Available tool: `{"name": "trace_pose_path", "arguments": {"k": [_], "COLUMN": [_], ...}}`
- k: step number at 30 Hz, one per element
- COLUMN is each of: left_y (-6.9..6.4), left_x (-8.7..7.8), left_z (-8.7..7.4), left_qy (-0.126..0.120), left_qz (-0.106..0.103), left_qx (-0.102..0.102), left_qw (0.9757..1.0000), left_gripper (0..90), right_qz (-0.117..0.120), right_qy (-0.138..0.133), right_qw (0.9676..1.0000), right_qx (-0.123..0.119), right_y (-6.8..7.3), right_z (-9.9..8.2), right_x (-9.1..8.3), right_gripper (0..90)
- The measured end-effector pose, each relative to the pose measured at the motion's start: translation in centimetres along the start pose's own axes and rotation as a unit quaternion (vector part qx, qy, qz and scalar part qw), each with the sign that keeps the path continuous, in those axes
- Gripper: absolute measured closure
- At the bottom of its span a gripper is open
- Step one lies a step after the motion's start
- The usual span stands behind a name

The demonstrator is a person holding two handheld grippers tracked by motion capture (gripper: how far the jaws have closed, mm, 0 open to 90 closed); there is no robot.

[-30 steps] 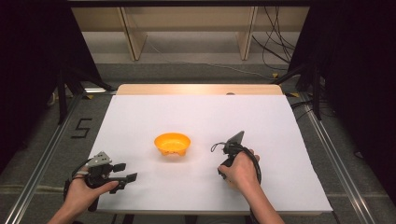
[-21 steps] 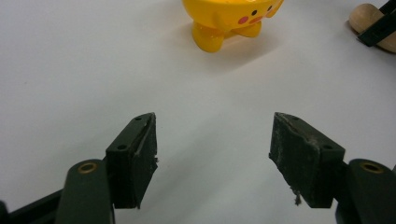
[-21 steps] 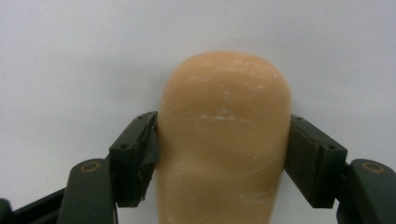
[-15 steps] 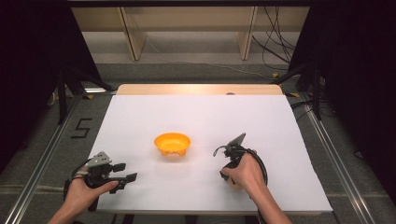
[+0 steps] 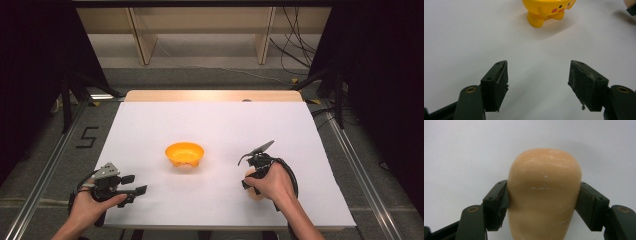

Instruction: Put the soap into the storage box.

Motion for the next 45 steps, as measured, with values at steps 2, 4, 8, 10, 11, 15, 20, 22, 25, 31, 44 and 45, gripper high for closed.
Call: {"name": "trace_pose_path", "arguments": {"k": [2,4,8,10,11,15,20,22,25,31,44,45], "left_y": [0.0,0.0,0.0,-0.1,0.0,0.1,0.0,-0.1,0.0,-0.1,0.0,0.0], "left_x": [0.0,0.0,0.0,0.0,0.0,-0.3,-0.4,-0.5,-0.7,-0.7,-0.8,-0.8], "left_z": [0.0,0.0,0.0,-0.1,-0.1,-0.2,-0.3,-0.4,-0.5,-0.6,-0.6,-0.6], "left_qy": [-0.001,-0.003,-0.004,-0.01,-0.009,-0.006,-0.009,-0.016,-0.016,-0.016,-0.018,-0.018], "left_qz": [0.0,0.001,0.0,0.002,0.001,0.005,0.003,0.004,0.008,0.01,0.006,0.006], "left_qx": [-0.001,-0.002,-0.003,-0.006,-0.003,0.004,-0.003,-0.007,-0.008,-0.011,-0.012,-0.012], "left_qw": [1.0,1.0,1.0,0.9999,1.0,1.0,0.9999,0.9998,0.9998,0.9998,0.9997,0.9997], "left_gripper": [31.7,31.7,31.7,31.7,31.7,31.7,31.7,31.6,31.7,31.7,31.8,31.8], "right_qz": [0.002,0.002,0.009,0.003,-0.004,0.001,-0.012,-0.016,-0.016,-0.029,-0.02,-0.02], "right_qy": [-0.005,-0.017,-0.023,-0.028,-0.037,-0.033,-0.039,-0.035,-0.036,-0.05,-0.064,-0.064], "right_qw": [1.0,0.9998,0.9997,0.9995,0.9989,0.9983,0.9925,0.9895,0.9828,0.97,0.9632,0.9632], "right_qx": [0.007,-0.012,-0.009,-0.017,-0.029,-0.049,-0.115,-0.139,-0.18,-0.236,-0.26,-0.26], "right_y": [0.2,-0.2,0.0,-0.1,-0.1,0.4,0.8,0.8,0.8,1.2,0.7,0.7], "right_z": [-0.1,-0.1,-0.1,0.0,0.0,0.1,0.3,0.4,0.4,0.6,0.8,0.8], "right_x": [-0.5,-0.5,-0.8,-0.9,-1.0,-1.3,-1.3,-1.3,-1.4,-1.5,-1.8,-1.8], "right_gripper": [33.4,33.4,33.4,33.4,33.4,33.4,33.3,33.3,33.4,33.4,33.4,33.4]}}
Point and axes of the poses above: each handheld gripper's, and its own axes: x roughly forward along the jaws, z roughly out of its top, y roughly to its left, the point moved 1 cm from there along x, roughly forward along the jaws, and after that the axes turned 8 degrees about y, right-handed, at the moved point
